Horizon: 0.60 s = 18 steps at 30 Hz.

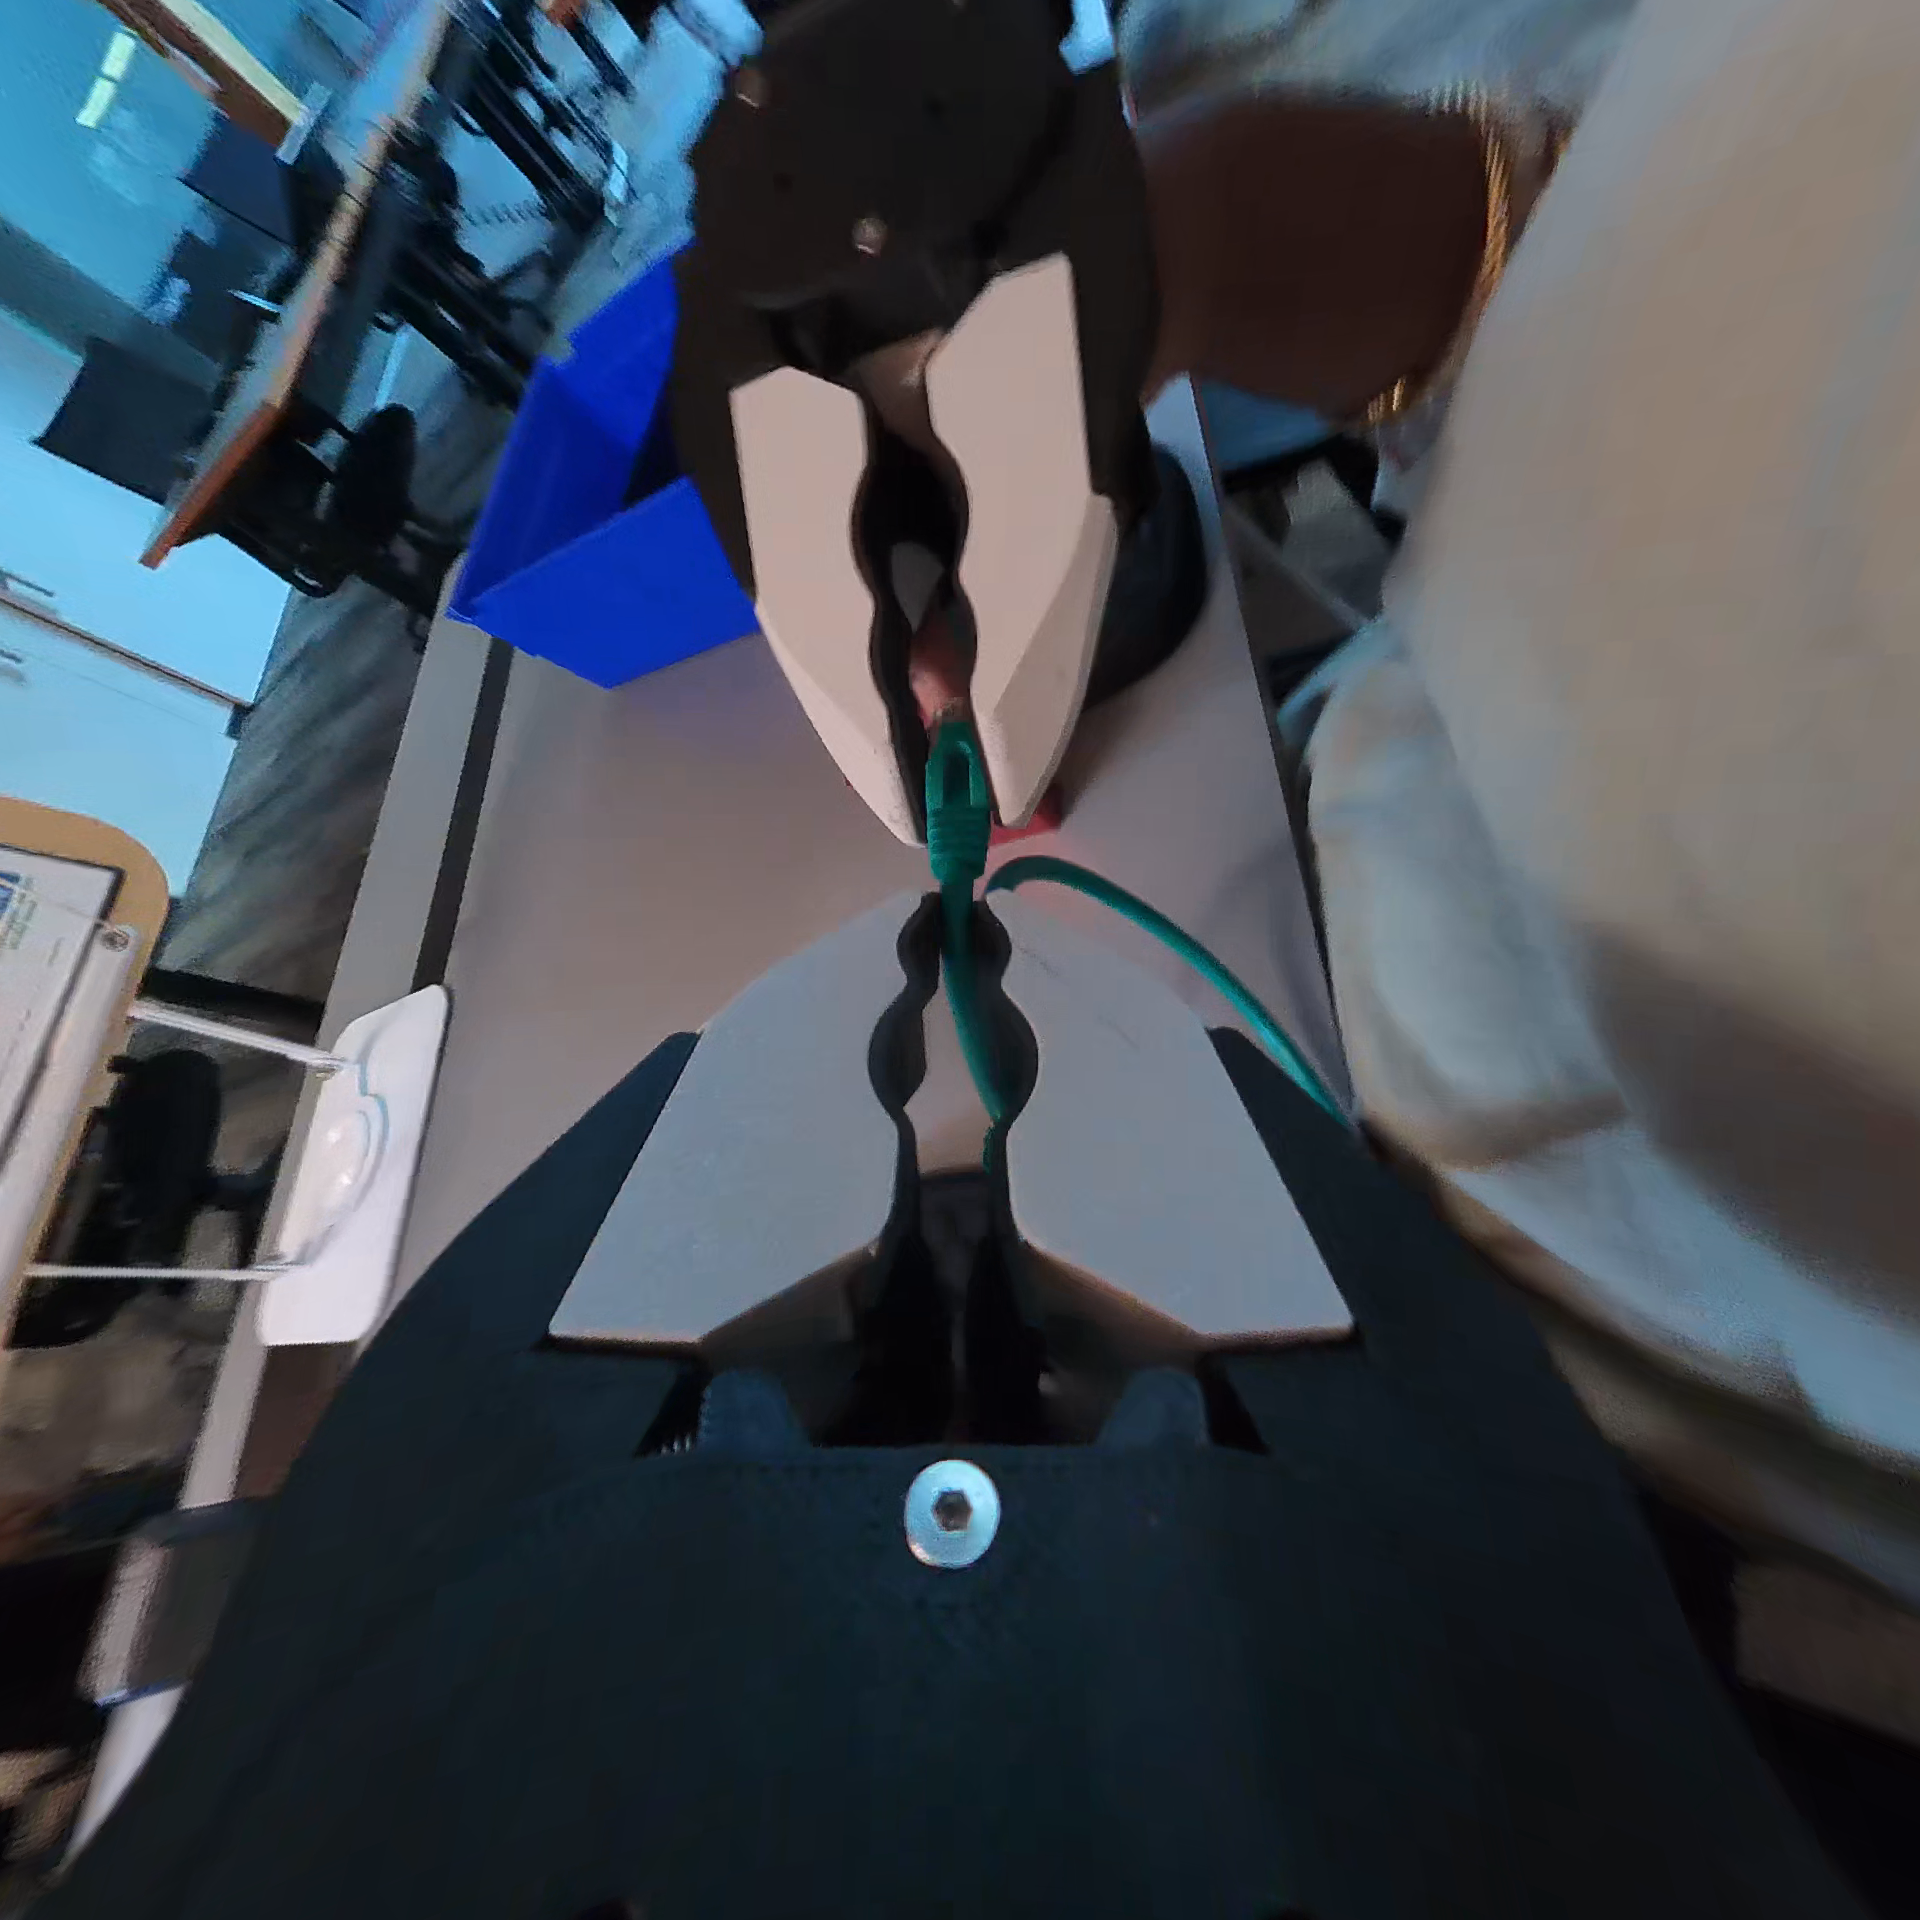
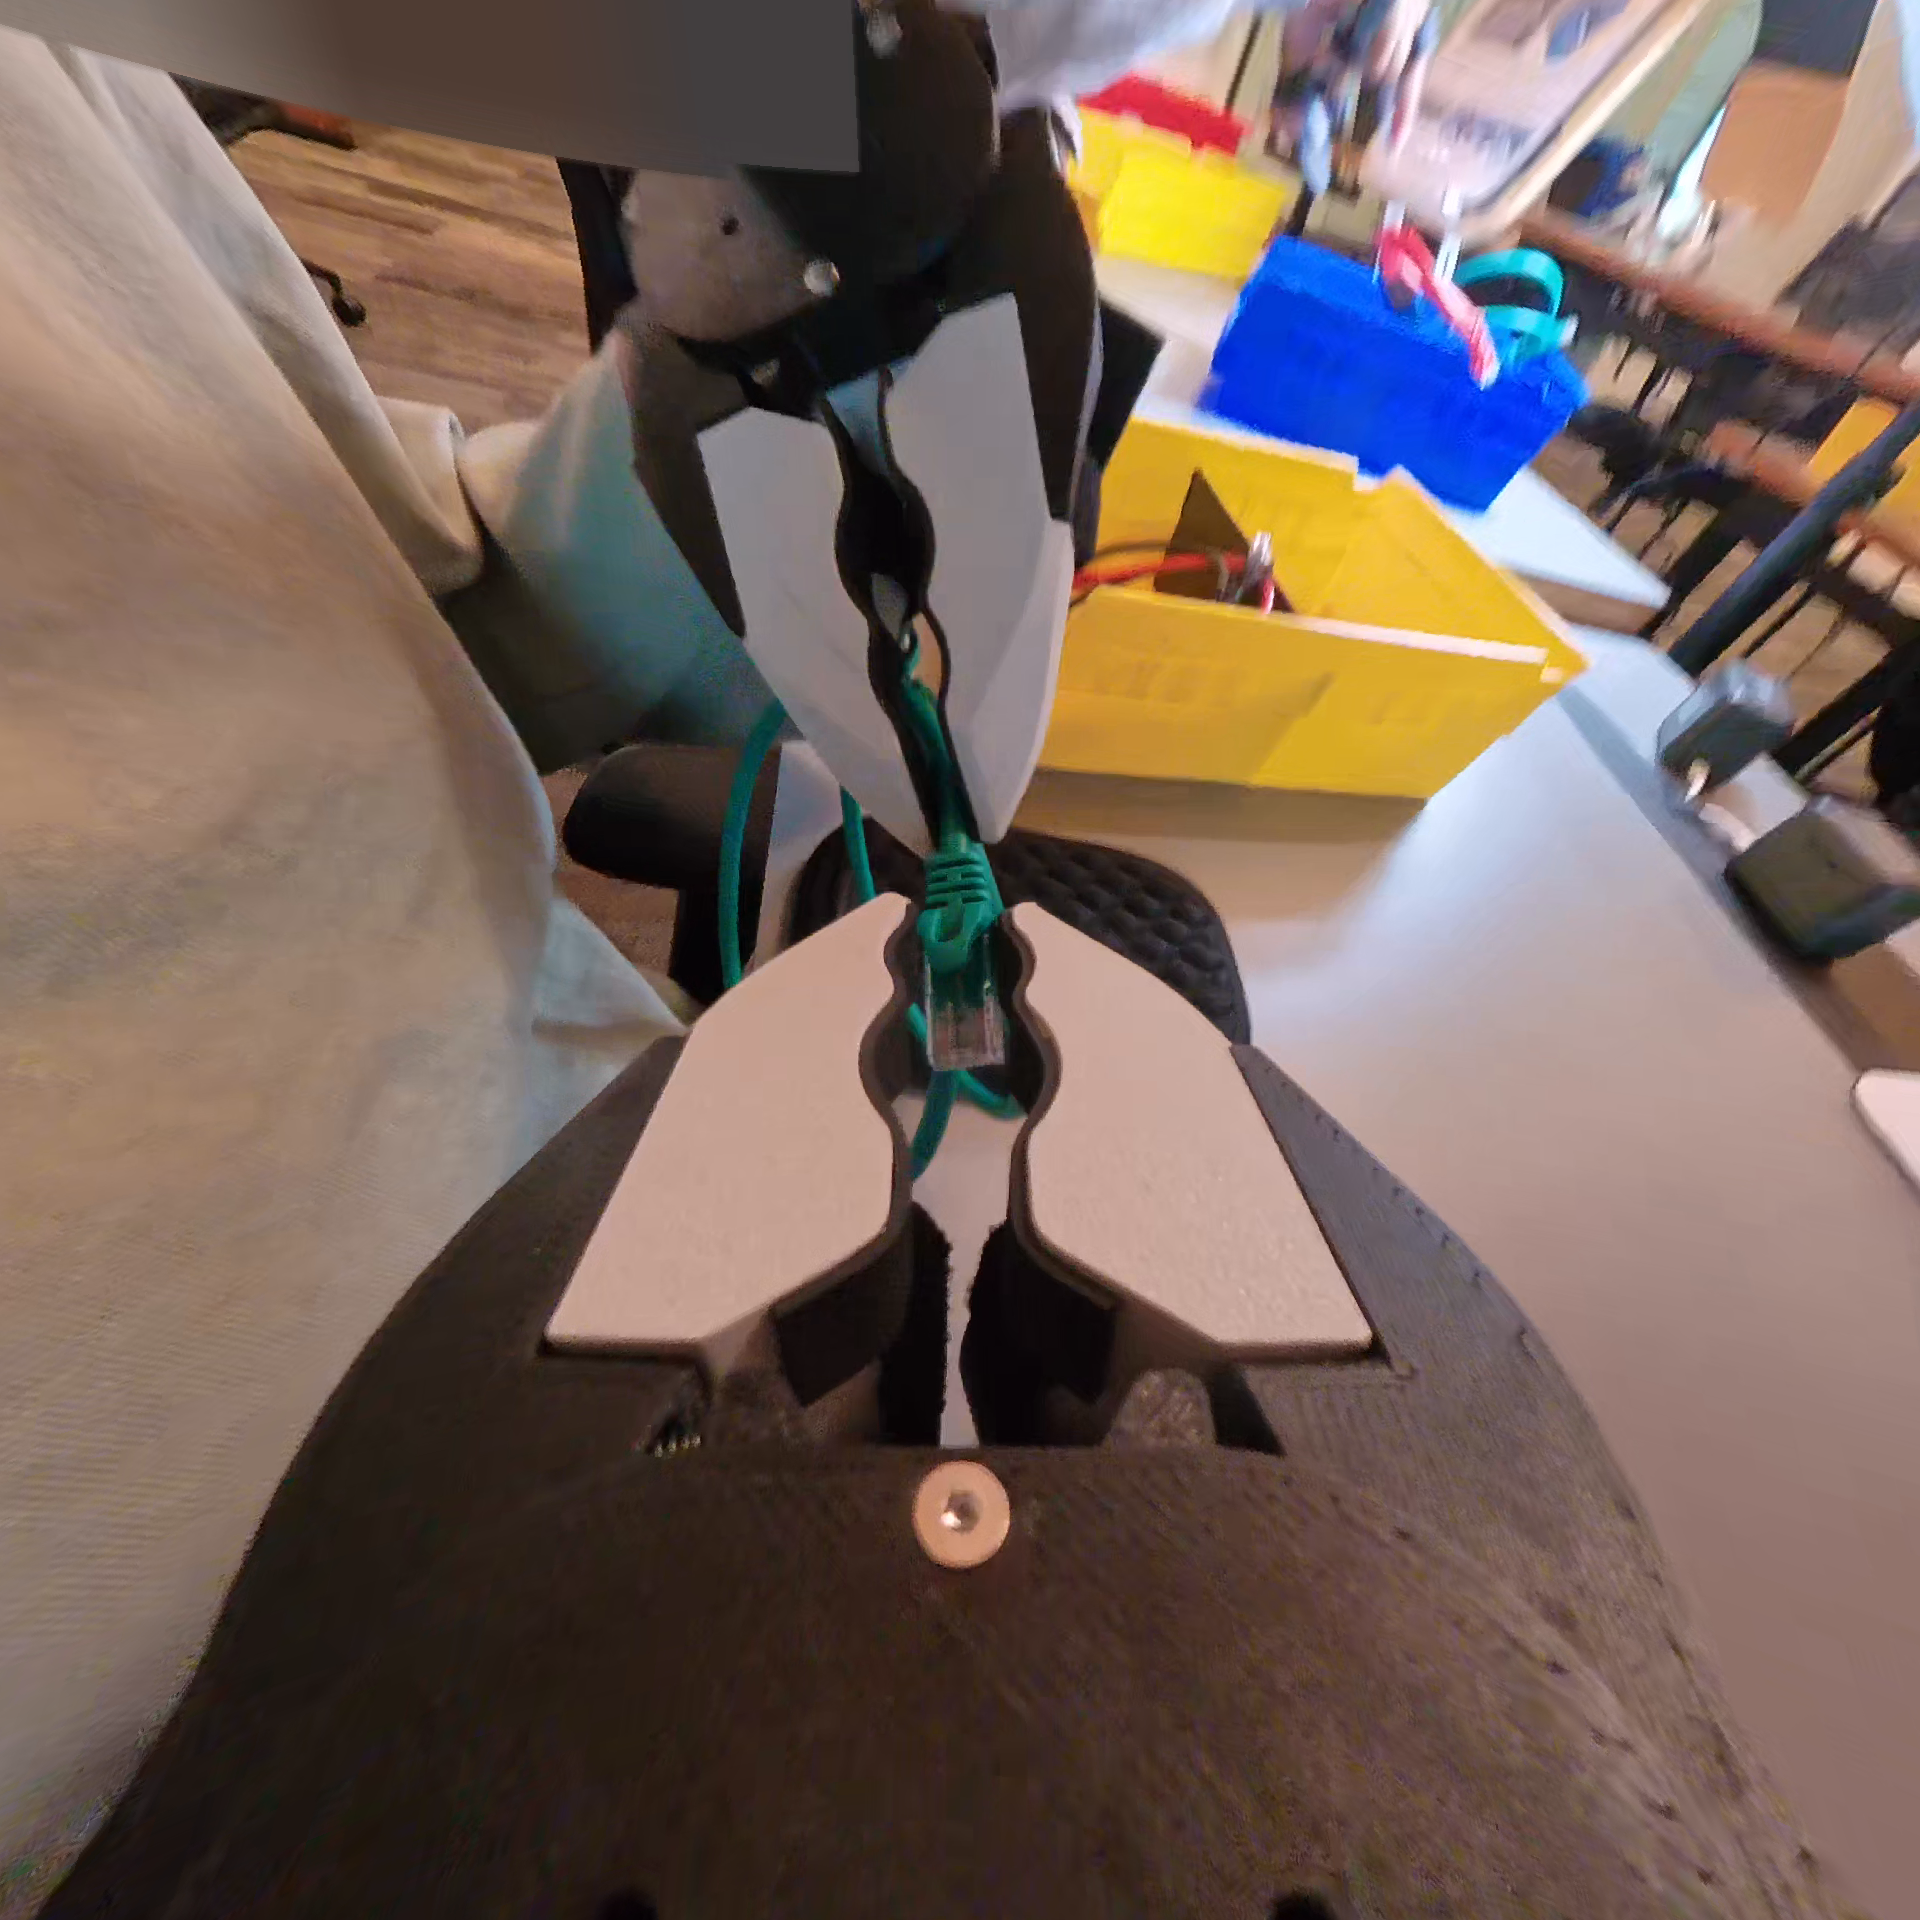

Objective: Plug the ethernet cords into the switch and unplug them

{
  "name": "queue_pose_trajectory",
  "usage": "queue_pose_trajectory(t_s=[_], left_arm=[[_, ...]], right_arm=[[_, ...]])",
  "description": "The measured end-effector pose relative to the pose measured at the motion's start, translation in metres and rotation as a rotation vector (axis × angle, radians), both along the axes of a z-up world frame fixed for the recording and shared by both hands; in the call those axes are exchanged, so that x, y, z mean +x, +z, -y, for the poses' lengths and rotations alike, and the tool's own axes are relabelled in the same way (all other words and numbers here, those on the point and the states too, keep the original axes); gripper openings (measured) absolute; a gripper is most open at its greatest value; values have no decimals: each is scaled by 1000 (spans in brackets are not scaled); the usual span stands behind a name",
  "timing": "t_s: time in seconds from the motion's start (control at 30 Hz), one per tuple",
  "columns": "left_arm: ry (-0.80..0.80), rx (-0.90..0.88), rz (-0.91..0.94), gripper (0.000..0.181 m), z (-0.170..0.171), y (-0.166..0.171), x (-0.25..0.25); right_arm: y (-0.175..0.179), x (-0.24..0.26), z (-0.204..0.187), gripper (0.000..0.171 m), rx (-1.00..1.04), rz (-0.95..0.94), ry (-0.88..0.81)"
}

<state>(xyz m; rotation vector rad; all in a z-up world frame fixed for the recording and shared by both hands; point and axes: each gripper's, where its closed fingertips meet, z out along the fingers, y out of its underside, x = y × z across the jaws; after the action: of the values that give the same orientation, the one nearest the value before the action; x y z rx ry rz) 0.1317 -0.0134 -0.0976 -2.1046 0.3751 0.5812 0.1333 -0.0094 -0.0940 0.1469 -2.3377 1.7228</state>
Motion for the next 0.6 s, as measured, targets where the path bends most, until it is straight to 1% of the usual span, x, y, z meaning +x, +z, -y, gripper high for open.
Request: queue_pose_trajectory(t_s=[0.1,0.17,0.2,0.23,0.3,0.33,0.37,0.53,0.57,0.6], left_arm=[[-15,105,90,6,3,8,3],[-25,157,134,6,7,9,2],[-33,183,155,6,8,10,2],[-42,204,178,6,8,11,2],[-45,228,211,6,8,11,1],[-45,231,220,6,8,10,1],[-48,234,224,6,7,10,1],[-117,235,214,6,0,12,18],[-123,216,192,7,-2,9,20],[-121,190,164,14,-4,4,21]], right_arm=[[13,6,2,14,-105,-154,64],[12,3,-1,30,-105,-229,54],[9,1,-2,33,-90,-248,53],[7,1,-2,34,-79,-253,56],[7,1,0,31,-94,-258,61],[10,2,1,19,-110,-273,63],[12,3,1,12,-122,-296,61],[18,20,-6,13,-69,-516,86],[17,23,-7,13,-59,-522,97],[17,26,-8,13,-55,-510,112]])
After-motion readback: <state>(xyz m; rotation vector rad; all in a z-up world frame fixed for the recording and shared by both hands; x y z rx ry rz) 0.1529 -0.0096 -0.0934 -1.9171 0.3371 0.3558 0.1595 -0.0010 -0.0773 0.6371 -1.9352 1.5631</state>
